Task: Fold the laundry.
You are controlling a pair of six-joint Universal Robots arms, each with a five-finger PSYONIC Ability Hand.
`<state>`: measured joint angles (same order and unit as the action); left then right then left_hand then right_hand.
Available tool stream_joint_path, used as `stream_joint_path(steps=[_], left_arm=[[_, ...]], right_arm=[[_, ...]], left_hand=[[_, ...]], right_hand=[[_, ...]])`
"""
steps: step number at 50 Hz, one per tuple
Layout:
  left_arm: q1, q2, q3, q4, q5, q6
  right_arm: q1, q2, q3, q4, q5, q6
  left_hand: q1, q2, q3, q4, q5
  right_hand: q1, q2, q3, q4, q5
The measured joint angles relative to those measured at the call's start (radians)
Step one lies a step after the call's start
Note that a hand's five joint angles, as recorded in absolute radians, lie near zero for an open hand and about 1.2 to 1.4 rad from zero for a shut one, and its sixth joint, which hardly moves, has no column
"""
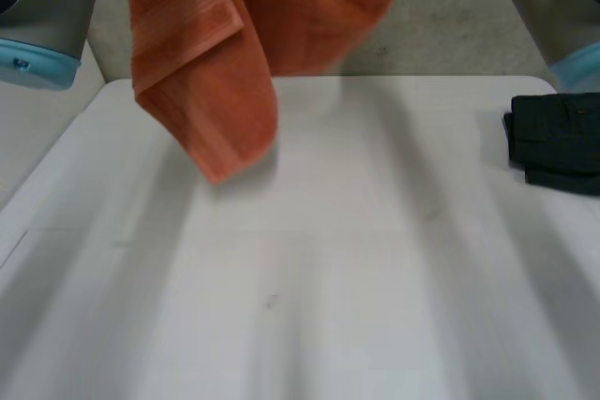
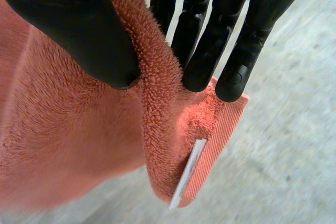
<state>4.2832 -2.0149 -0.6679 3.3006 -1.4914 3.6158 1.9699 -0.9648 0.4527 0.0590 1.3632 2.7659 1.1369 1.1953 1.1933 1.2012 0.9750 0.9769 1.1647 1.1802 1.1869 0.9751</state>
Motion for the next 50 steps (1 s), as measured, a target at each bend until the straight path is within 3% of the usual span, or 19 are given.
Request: stream_joint_path(steps=[6, 9, 15, 20, 31, 33, 34, 36, 37, 38, 50], left_arm=[[-0.004, 0.009, -0.108, -0.163, -0.002, -0.021], [-0.003, 0.043, -0.302, -0.205, 0.021, -0.024], [-0.004, 0.095, -0.626, -0.197, 0.070, -0.017], [-0.006, 0.156, -0.899, -0.096, 0.093, -0.014], [0.004, 0.258, -1.231, 0.153, 0.094, -0.015], [0.006, 0.266, -1.267, 0.183, 0.091, -0.016], [0.006, 0.265, -1.271, 0.186, 0.090, -0.016], [0.007, 0.264, -1.274, 0.188, 0.088, -0.017], [0.008, 0.261, -1.278, 0.188, 0.080, -0.019], [0.009, 0.259, -1.280, 0.187, 0.075, -0.021], [0.054, 0.342, -1.356, 0.185, -0.013, -0.115]], right_arm=[[-0.004, -0.149, 0.336, 0.001, -0.009, -0.048], [-0.002, -0.226, 0.568, 0.001, -0.013, -0.108], [0.006, -0.271, 0.892, -0.001, -0.008, -0.219], [0.009, -0.269, 1.055, -0.019, -0.003, -0.252], [0.001, -0.270, 1.179, -0.040, 0.003, -0.248], [-0.001, -0.277, 1.198, -0.041, 0.004, -0.245], [-0.001, -0.280, 1.201, -0.041, 0.005, -0.243], [-0.002, -0.285, 1.206, -0.043, 0.005, -0.239], [-0.003, -0.291, 1.212, -0.048, 0.006, -0.227], [-0.004, -0.294, 1.215, -0.052, 0.008, -0.215], [-0.034, -0.294, 1.221, -0.086, 0.027, -0.042]], left_hand=[[0.000, 0.000, 0.000, 0.000, 0.000], [0.000, 0.000, 0.000, 0.000, 0.000], [0.000, 0.000, 0.000, 0.000, 0.000], [0.000, 0.000, 0.000, 0.000, 0.000], [0.000, -0.012, -0.012, -0.014, 0.000], [-0.121, -0.171, -0.168, -0.161, -0.110], [-0.333, -0.346, -0.341, -0.352, -0.298], [-0.333, -0.346, -0.341, -0.352, -0.298], [-0.649, -0.660, -0.653, -0.669, -0.616], [-0.721, -0.748, -0.742, -0.760, -0.710], [-0.750, -0.818, -0.817, -0.833, -0.788]], right_hand=[[0.000, 0.000, 0.000, 0.000, 0.000], [0.000, 0.000, 0.000, 0.002, 0.000], [0.000, 0.000, 0.000, 0.003, 0.000], [0.000, 0.000, 0.000, 0.003, 0.000], [0.000, 0.000, 0.000, 0.003, 0.000], [0.000, 0.000, 0.000, 0.003, 0.000], [0.000, 0.000, 0.000, 0.003, 0.000], [0.000, 0.000, 0.000, 0.003, 0.000], [0.000, 0.000, 0.000, 0.003, 0.000], [0.000, 0.000, 0.000, 0.003, 0.000], [0.000, 0.000, 0.000, 0.003, 0.000]])
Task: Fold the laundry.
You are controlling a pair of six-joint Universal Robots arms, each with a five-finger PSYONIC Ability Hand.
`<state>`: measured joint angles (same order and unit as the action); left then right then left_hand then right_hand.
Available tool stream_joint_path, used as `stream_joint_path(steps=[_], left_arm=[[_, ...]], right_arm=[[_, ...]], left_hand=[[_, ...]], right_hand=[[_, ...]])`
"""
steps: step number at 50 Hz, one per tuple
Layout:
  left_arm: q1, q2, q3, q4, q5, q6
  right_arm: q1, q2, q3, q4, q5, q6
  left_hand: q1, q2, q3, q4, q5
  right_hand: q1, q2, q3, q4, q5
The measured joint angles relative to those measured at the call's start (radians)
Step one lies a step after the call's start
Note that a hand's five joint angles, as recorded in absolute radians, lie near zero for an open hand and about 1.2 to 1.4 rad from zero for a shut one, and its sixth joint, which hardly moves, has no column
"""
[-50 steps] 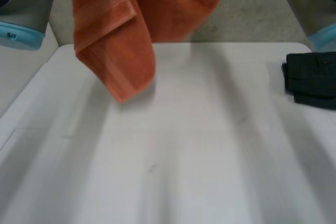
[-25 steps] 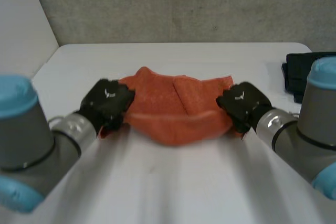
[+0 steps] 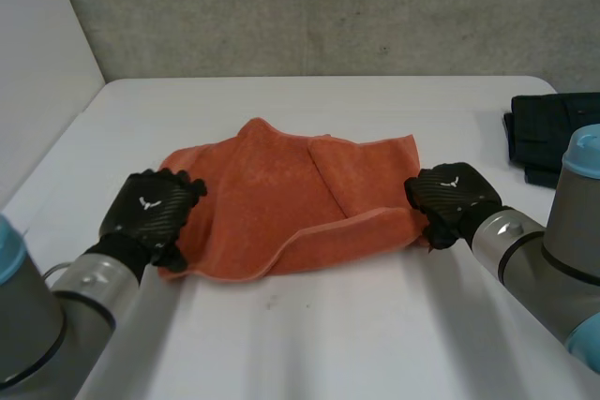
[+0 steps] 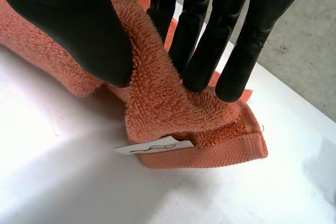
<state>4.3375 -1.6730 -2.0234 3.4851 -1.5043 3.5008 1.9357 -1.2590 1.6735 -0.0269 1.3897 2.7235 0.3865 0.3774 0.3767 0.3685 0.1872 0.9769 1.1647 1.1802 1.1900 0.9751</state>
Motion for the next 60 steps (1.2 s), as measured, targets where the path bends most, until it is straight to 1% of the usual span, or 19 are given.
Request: stream_joint_path(steps=[1, 4, 7, 11, 16, 20, 25, 28, 31, 38, 43, 46, 48, 49, 50, 51, 54, 57, 60], left_arm=[[0.007, 0.035, -0.035, 0.000, -0.007, -0.050], [0.013, 0.079, -0.091, -0.001, -0.010, -0.111], [0.018, 0.112, -0.144, 0.001, -0.009, -0.146], [0.026, 0.125, -0.185, 0.007, -0.004, -0.160], [0.038, 0.098, -0.191, 0.013, 0.000, -0.159], [0.047, 0.024, -0.156, 0.016, 0.002, -0.154], [0.059, -0.069, -0.096, 0.017, 0.001, -0.151], [0.068, -0.106, -0.062, 0.020, 0.001, -0.150], [0.074, -0.127, -0.041, 0.022, 0.001, -0.149], [0.084, -0.226, 0.036, 0.024, 0.001, -0.106], [0.090, -0.269, 0.063, 0.023, 0.002, -0.062], [0.095, -0.285, 0.076, 0.023, 0.002, -0.030], [0.096, -0.289, 0.082, 0.023, 0.001, -0.014], [0.097, -0.290, 0.085, 0.024, 0.001, -0.009], [0.097, -0.289, 0.088, 0.024, 0.000, -0.004], [0.097, -0.288, 0.092, 0.025, -0.002, 0.000], [0.097, -0.280, 0.106, 0.026, -0.007, 0.005], [0.095, -0.257, 0.121, 0.026, -0.015, 0.007], [0.095, -0.197, 0.134, 0.026, -0.027, 0.006]], right_arm=[[-0.006, 0.004, -0.001, -0.004, 0.001, 0.023], [-0.011, 0.009, -0.001, -0.015, 0.002, 0.050], [-0.011, 0.013, -0.001, -0.027, 0.002, 0.068], [-0.009, 0.018, -0.001, -0.034, 0.001, 0.076], [-0.006, 0.023, 0.001, -0.036, 0.001, 0.078], [-0.004, 0.026, 0.003, -0.036, 0.001, 0.077], [-0.006, 0.025, 0.006, -0.037, -0.001, 0.076], [-0.009, 0.025, 0.007, -0.037, -0.002, 0.076], [-0.011, 0.024, 0.008, -0.037, -0.003, 0.076], [-0.014, 0.024, 0.009, -0.038, -0.003, 0.076], [-0.015, 0.024, 0.009, -0.040, -0.003, 0.076], [-0.016, 0.024, 0.009, -0.045, -0.002, 0.076], [-0.016, 0.024, 0.009, -0.049, -0.001, 0.076], [-0.016, 0.024, 0.009, -0.050, 0.000, 0.076], [-0.016, 0.024, 0.009, -0.052, 0.000, 0.076], [-0.016, 0.023, 0.009, -0.053, 0.000, 0.076], [-0.017, 0.020, 0.004, -0.056, 0.001, 0.076], [-0.017, 0.009, -0.006, -0.055, 0.003, 0.073], [-0.016, -0.025, -0.027, -0.046, 0.004, 0.067]], left_hand=[[0.000, 0.000, 0.000, 0.000, 0.000], [0.000, 0.000, 0.000, 0.001, 0.002], [0.003, 0.003, 0.003, 0.006, 0.018], [0.004, 0.003, 0.004, 0.006, 0.025], [0.004, 0.006, 0.007, 0.010, 0.028], [0.004, 0.020, 0.023, 0.031, 0.044], [0.077, 0.082, 0.086, 0.093, 0.103], [0.127, 0.133, 0.135, 0.146, 0.152], [0.130, 0.137, 0.139, 0.150, 0.156], [0.140, 0.152, 0.155, 0.166, 0.171], [0.145, 0.157, 0.159, 0.169, 0.176], [0.260, 0.250, 0.251, 0.263, 0.264], [0.489, 0.473, 0.463, 0.474, 0.472], [0.489, 0.473, 0.463, 0.474, 0.472], [0.649, 0.638, 0.636, 0.650, 0.646], [0.738, 0.728, 0.716, 0.732, 0.728], [0.756, 0.804, 0.801, 0.819, 0.782], [0.756, 0.811, 0.809, 0.826, 0.782], [0.756, 0.812, 0.811, 0.828, 0.782]], right_hand=[[0.000, 0.000, 0.000, 0.000, 0.000], [0.000, 0.000, 0.000, 0.000, 0.000], [0.000, 0.000, 0.000, 0.000, 0.000], [0.000, 0.000, 0.000, 0.000, 0.000], [0.000, 0.000, 0.000, 0.000, 0.000], [0.000, 0.000, 0.000, 0.000, 0.000], [0.000, 0.000, 0.000, 0.000, 0.000], [0.000, 0.000, 0.000, 0.000, 0.000], [0.000, 0.000, 0.000, 0.000, 0.000], [0.000, 0.000, 0.000, 0.000, 0.000], [0.000, 0.000, 0.000, 0.000, 0.000], [0.000, 0.000, 0.000, 0.000, 0.000], [0.000, 0.000, 0.000, 0.000, 0.000], [0.000, 0.000, 0.000, 0.000, 0.000], [0.000, 0.000, 0.000, 0.000, 0.000], [0.000, 0.000, 0.000, 0.000, 0.000], [0.000, 0.000, 0.000, 0.000, 0.000], [0.000, 0.000, 0.000, 0.000, 0.000], [0.000, 0.000, 0.000, 0.000, 0.000]])
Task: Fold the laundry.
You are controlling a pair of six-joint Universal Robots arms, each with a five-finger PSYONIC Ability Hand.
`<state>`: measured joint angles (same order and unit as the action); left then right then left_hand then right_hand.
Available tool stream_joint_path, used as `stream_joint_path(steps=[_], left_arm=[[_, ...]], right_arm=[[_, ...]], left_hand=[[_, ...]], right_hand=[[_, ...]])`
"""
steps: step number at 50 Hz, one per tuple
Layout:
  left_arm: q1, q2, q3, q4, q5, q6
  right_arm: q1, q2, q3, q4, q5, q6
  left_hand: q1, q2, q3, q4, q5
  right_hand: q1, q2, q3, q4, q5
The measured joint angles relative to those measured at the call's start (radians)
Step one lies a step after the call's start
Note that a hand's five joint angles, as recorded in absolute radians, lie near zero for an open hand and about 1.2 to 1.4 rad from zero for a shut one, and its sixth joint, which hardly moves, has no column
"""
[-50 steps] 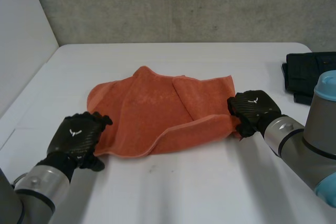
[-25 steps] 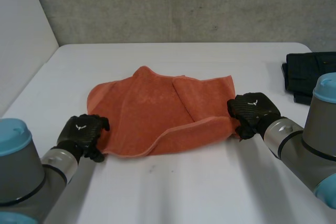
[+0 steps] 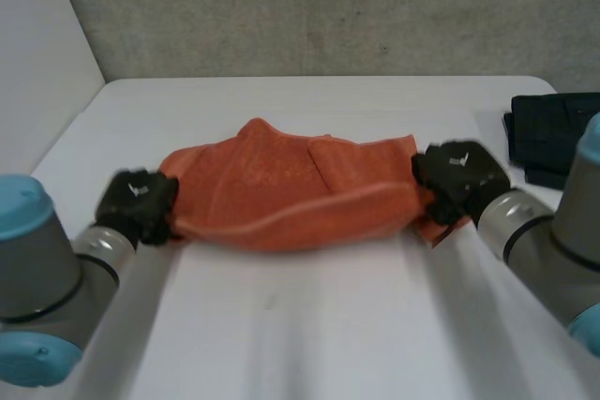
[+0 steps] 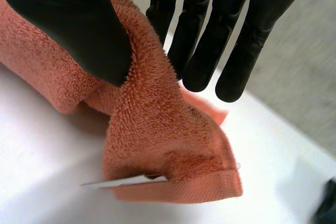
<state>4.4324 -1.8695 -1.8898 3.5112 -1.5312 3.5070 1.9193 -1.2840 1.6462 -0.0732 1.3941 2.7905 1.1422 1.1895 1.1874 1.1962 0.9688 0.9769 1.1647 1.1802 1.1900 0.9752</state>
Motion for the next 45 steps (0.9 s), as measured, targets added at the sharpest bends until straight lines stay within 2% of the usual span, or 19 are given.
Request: stream_joint_path(steps=[8, 11, 17, 21, 24, 32, 33, 38, 39, 40, 42, 45], left_arm=[[0.001, 0.299, 0.039, -0.001, -0.012, -0.005], [0.002, 0.428, 0.073, -0.017, -0.006, -0.006], [0.004, 0.462, 0.145, -0.118, 0.037, -0.004], [0.005, 0.357, 0.213, -0.212, 0.069, -0.002], [0.005, 0.223, 0.288, -0.277, 0.080, 0.008], [0.000, -0.139, 0.584, -0.351, 0.050, 0.109], [0.000, -0.139, 0.584, -0.351, 0.050, 0.109], [-0.010, -0.320, 0.907, -0.358, -0.008, 0.170], [-0.013, -0.365, 1.007, -0.358, -0.024, 0.181], [-0.013, -0.376, 1.032, -0.358, -0.028, 0.184], [-0.018, -0.451, 1.202, -0.358, -0.056, 0.203], [-0.022, -0.515, 1.346, -0.358, -0.079, 0.220]], right_arm=[[0.001, -0.181, -0.112, 0.100, -0.002, -0.071], [0.003, -0.270, -0.196, 0.183, -0.004, -0.129], [0.008, -0.299, -0.338, 0.379, -0.005, -0.213], [0.018, -0.205, -0.429, 0.500, -0.001, -0.253], [0.024, -0.081, -0.503, 0.557, 0.004, -0.271], [0.029, 0.197, -0.671, 0.506, 0.041, -0.259], [0.029, 0.197, -0.671, 0.506, 0.041, -0.259], [0.034, 0.333, -0.824, 0.290, 0.112, -0.216], [0.037, 0.354, -0.869, 0.186, 0.133, -0.200], [0.037, 0.357, -0.876, 0.167, 0.137, -0.198], [0.039, 0.368, -0.928, -0.015, 0.161, -0.178], [0.041, 0.359, -0.950, -0.161, 0.173, -0.169]], left_hand=[[0.000, 0.001, 0.001, 0.000, 0.000], [0.000, 0.002, 0.001, 0.000, 0.000], [0.000, 0.002, 0.001, 0.000, 0.000], [0.000, 0.002, 0.001, 0.000, 0.000], [0.000, 0.003, 0.002, 0.000, 0.000], [0.000, 0.004, 0.002, 0.001, 0.000], [0.000, 0.004, 0.002, 0.001, 0.000], [0.000, 0.004, 0.003, 0.004, 0.000], [0.000, 0.004, 0.003, 0.004, 0.000], [0.000, 0.004, 0.003, 0.004, 0.000], [0.000, 0.004, 0.003, 0.004, 0.000], [0.000, 0.004, 0.003, 0.004, 0.000]], right_hand=[[0.000, 0.000, 0.000, 0.000, 0.001], [0.000, 0.000, 0.000, 0.000, 0.001], [0.000, 0.000, 0.000, 0.000, 0.006], [0.000, 0.000, 0.000, 0.000, 0.006], [0.000, 0.000, 0.000, 0.000, 0.006], [0.000, 0.000, 0.000, 0.000, 0.006], [0.000, 0.000, 0.000, 0.000, 0.006], [0.000, 0.000, 0.000, 0.000, 0.006], [0.000, 0.000, 0.000, 0.000, 0.006], [0.000, 0.000, 0.000, 0.000, 0.006], [0.000, 0.000, 0.000, 0.000, 0.006], [0.000, 0.000, 0.000, 0.000, 0.006]])
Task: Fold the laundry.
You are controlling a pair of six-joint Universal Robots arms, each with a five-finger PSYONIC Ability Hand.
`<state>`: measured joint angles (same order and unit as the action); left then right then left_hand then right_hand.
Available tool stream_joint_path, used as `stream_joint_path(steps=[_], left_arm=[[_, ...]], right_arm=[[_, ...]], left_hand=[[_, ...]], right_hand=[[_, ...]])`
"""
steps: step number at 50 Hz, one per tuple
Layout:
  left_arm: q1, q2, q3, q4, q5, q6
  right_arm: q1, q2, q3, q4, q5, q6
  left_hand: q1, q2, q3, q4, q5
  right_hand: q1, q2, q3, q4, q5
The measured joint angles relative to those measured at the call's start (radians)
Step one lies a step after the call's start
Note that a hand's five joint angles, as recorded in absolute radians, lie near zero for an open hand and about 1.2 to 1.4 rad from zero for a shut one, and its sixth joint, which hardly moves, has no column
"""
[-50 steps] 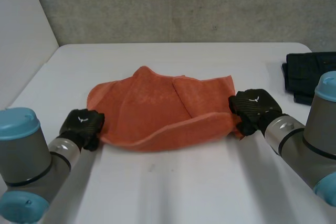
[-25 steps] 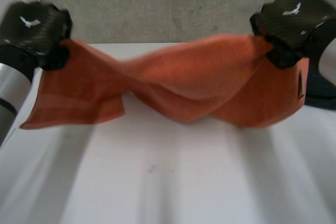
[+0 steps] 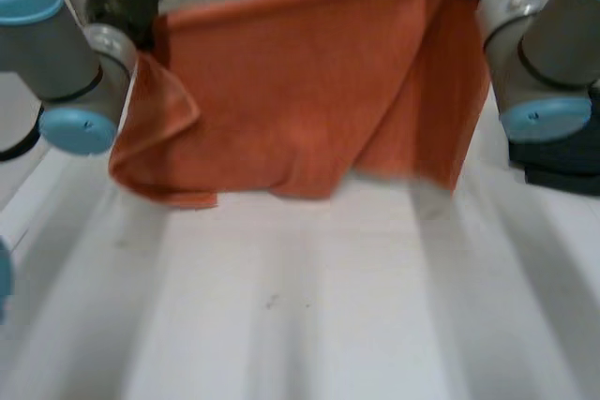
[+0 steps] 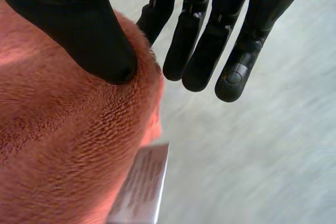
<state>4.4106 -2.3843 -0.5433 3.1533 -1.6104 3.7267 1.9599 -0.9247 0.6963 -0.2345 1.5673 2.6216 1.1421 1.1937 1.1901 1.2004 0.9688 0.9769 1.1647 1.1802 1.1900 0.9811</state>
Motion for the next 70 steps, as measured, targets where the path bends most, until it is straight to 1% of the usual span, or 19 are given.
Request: stream_joint_path(steps=[3, 5, 7, 10, 11, 14, 16, 17, 20, 23, 28, 37, 40, 44, 49, 55, 59, 62, 70], left_arm=[[-0.004, -0.067, 0.213, -0.003, -0.023, -0.007], [-0.003, -0.071, 0.311, -0.013, -0.022, -0.046], [0.001, -0.054, 0.429, -0.062, -0.014, -0.134], [0.004, -0.034, 0.495, -0.142, -0.005, -0.217], [0.006, -0.024, 0.519, -0.206, -0.002, -0.262], [0.005, -0.021, 0.534, -0.333, -0.003, -0.323], [0.002, -0.027, 0.533, -0.393, -0.012, -0.346], [0.002, -0.027, 0.533, -0.393, -0.012, -0.346], [-0.005, -0.048, 0.521, -0.482, -0.054, -0.377], [-0.012, -0.064, 0.504, -0.511, -0.086, -0.387], [-0.021, -0.074, 0.466, -0.517, -0.107, -0.390], [-0.028, -0.071, 0.374, -0.503, -0.088, -0.387], [-0.030, -0.058, 0.288, -0.472, -0.077, -0.386], [-0.027, 0.001, 0.114, -0.369, -0.064, -0.381], [-0.013, 0.142, -0.197, -0.131, -0.031, -0.366], [0.009, 0.328, -0.608, 0.219, 0.037, -0.313], [0.018, 0.388, -0.788, 0.342, 0.082, -0.259], [0.020, 0.406, -0.875, 0.352, 0.100, -0.235], [0.023, 0.426, -1.048, 0.253, 0.110, -0.210]], right_arm=[[0.001, -0.031, -0.001, -0.154, 0.008, 0.005], [0.001, -0.047, 0.007, -0.192, 0.010, 0.005], [0.003, -0.066, 0.029, -0.195, 0.009, 0.004], [0.007, -0.080, 0.056, -0.151, 0.007, 0.002], [0.008, -0.086, 0.076, -0.108, 0.006, 0.002], [0.012, -0.094, 0.119, -0.015, 0.001, 0.001], [0.015, -0.096, 0.146, 0.028, -0.002, 0.000], [0.015, -0.096, 0.146, 0.028, -0.002, 0.000], [0.018, -0.097, 0.209, 0.087, -0.009, 0.000], [0.019, -0.100, 0.250, 0.103, -0.010, 0.000], [0.019, -0.112, 0.287, 0.106, -0.009, 0.000], [0.014, -0.121, 0.300, 0.124, -0.008, -0.006], [0.013, -0.120, 0.300, 0.137, -0.009, -0.008], [0.012, -0.120, 0.299, 0.147, -0.011, -0.010], [0.012, -0.118, 0.298, 0.151, -0.012, -0.012], [0.014, -0.113, 0.297, 0.166, -0.013, -0.013], [0.016, -0.114, 0.302, 0.198, -0.012, -0.013], [0.017, -0.118, 0.316, 0.244, -0.013, -0.016], [0.013, -0.164, 0.439, 0.379, -0.023, -0.088]], left_hand=[[0.000, 0.000, 0.000, 0.000, 0.000], [0.000, 0.001, 0.002, 0.001, 0.000], [0.000, 0.001, 0.002, 0.001, 0.000], [0.000, 0.001, 0.002, 0.001, 0.005], [0.000, 0.001, 0.002, 0.001, 0.012], [0.000, 0.001, 0.003, 0.001, 0.012], [0.000, 0.001, 0.002, 0.001, 0.012], [0.000, 0.001, 0.002, 0.001, 0.012], [0.000, 0.002, 0.002, 0.001, 0.012], [0.000, 0.002, 0.002, 0.001, 0.012], [0.000, 0.002, 0.002, 0.001, 0.012], [0.000, 0.002, 0.002, 0.001, 0.012], [0.000, 0.002, 0.002, 0.001, 0.012], [0.000, 0.002, 0.002, 0.001, 0.012], [0.000, 0.002, 0.003, 0.001, 0.012], [0.000, 0.002, 0.003, 0.001, 0.012], [0.000, 0.002, 0.003, 0.001, 0.012], [0.000, 0.002, 0.003, 0.001, 0.012], [0.000, 0.002, 0.003, 0.001, 0.012]], right_hand=[[0.000, 0.000, 0.000, 0.000, 0.000], [0.000, 0.000, 0.000, 0.000, 0.000], [0.000, 0.000, 0.000, 0.000, 0.001], [0.000, 0.000, 0.000, 0.000, 0.005], [0.000, 0.000, 0.000, 0.000, 0.006], [0.000, 0.000, 0.000, 0.000, 0.006], [0.000, 0.000, 0.000, 0.000, 0.006], [0.000, 0.000, 0.000, 0.000, 0.006], [0.000, 0.000, 0.000, 0.000, 0.006], [0.000, 0.000, 0.000, 0.000, 0.006], [0.000, 0.000, 0.000, 0.000, 0.006], [0.000, 0.000, 0.000, 0.000, 0.006], [0.000, 0.000, 0.000, 0.000, 0.006], [0.000, 0.000, 0.000, 0.000, 0.006], [0.000, 0.000, 0.000, 0.000, 0.006], [0.000, 0.000, 0.000, 0.000, 0.006], [0.000, 0.000, 0.000, 0.000, 0.006], [0.000, 0.000, 0.000, 0.000, 0.006], [0.000, 0.000, 0.000, 0.000, 0.006]])
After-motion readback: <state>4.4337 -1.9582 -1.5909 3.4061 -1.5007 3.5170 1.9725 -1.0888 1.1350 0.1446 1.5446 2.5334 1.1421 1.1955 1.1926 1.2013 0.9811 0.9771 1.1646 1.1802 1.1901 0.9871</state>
